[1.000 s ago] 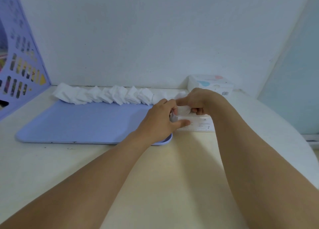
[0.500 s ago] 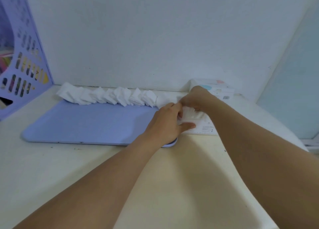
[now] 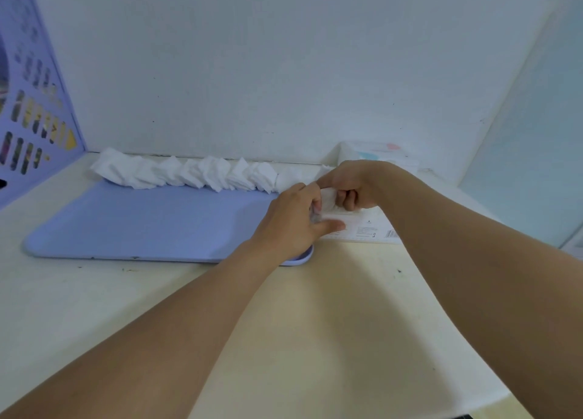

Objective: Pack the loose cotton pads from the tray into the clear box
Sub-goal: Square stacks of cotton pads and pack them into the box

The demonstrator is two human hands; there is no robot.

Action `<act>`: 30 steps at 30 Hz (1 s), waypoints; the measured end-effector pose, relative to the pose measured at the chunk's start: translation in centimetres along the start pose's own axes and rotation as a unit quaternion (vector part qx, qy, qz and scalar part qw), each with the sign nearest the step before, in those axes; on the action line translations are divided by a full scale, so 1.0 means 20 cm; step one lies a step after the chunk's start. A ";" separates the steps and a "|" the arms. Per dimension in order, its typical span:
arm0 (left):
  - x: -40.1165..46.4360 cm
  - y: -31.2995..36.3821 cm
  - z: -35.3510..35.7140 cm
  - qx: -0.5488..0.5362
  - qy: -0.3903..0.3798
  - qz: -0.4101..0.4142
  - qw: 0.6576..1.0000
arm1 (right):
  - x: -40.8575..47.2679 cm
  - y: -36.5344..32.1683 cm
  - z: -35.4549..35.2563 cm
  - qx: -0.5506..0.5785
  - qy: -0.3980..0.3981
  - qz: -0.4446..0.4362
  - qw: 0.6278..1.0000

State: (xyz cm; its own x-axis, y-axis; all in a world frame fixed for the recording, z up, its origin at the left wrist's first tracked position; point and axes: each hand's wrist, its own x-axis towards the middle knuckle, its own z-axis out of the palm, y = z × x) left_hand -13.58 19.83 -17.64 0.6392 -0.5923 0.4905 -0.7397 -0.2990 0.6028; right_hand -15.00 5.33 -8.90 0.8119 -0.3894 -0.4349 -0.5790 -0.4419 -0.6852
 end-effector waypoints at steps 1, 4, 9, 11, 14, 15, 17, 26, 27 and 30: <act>0.00 0.00 0.00 -0.001 0.000 -0.002 1.000 | 0.00 0.00 0.00 0.012 -0.008 0.002 1.000; 0.00 0.00 -0.01 0.013 0.000 -0.011 1.000 | 0.00 -0.03 0.00 -0.052 0.006 0.008 0.999; 0.00 0.02 -0.02 0.041 -0.005 -0.014 0.999 | -0.07 -0.08 0.03 -0.240 0.030 -0.006 0.970; 0.00 0.02 -0.01 0.045 -0.003 -0.017 0.999 | -0.07 -0.09 0.06 -0.306 0.065 -0.031 0.949; 0.01 0.02 -0.01 0.051 0.001 -0.019 0.999 | -0.03 -0.06 0.12 -0.353 0.153 -0.065 0.921; 0.00 0.02 -0.01 0.049 0.001 -0.020 0.999 | -0.01 -0.05 0.13 -0.359 0.184 -0.074 0.912; 0.00 0.03 -0.01 0.045 0.000 -0.015 0.999 | 0.01 -0.03 0.14 -0.352 0.211 -0.084 0.908; 0.00 0.01 -0.01 0.012 0.003 0.016 1.000 | -0.09 -0.09 -0.01 -0.116 -0.059 -0.032 0.991; 0.00 0.01 -0.01 0.012 0.002 0.016 1.000 | -0.09 -0.09 -0.01 -0.121 -0.058 -0.041 0.990; 0.00 0.02 -0.01 0.017 0.002 0.014 1.000 | -0.09 -0.08 -0.01 -0.162 -0.015 -0.042 0.986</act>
State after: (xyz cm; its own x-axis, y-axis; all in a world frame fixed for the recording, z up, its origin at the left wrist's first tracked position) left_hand -13.80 19.94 -17.30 0.6196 -0.5974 0.5091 -0.7634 -0.3080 0.5677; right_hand -15.63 6.64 -6.99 0.8567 -0.3196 -0.4048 -0.4999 -0.7077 -0.4993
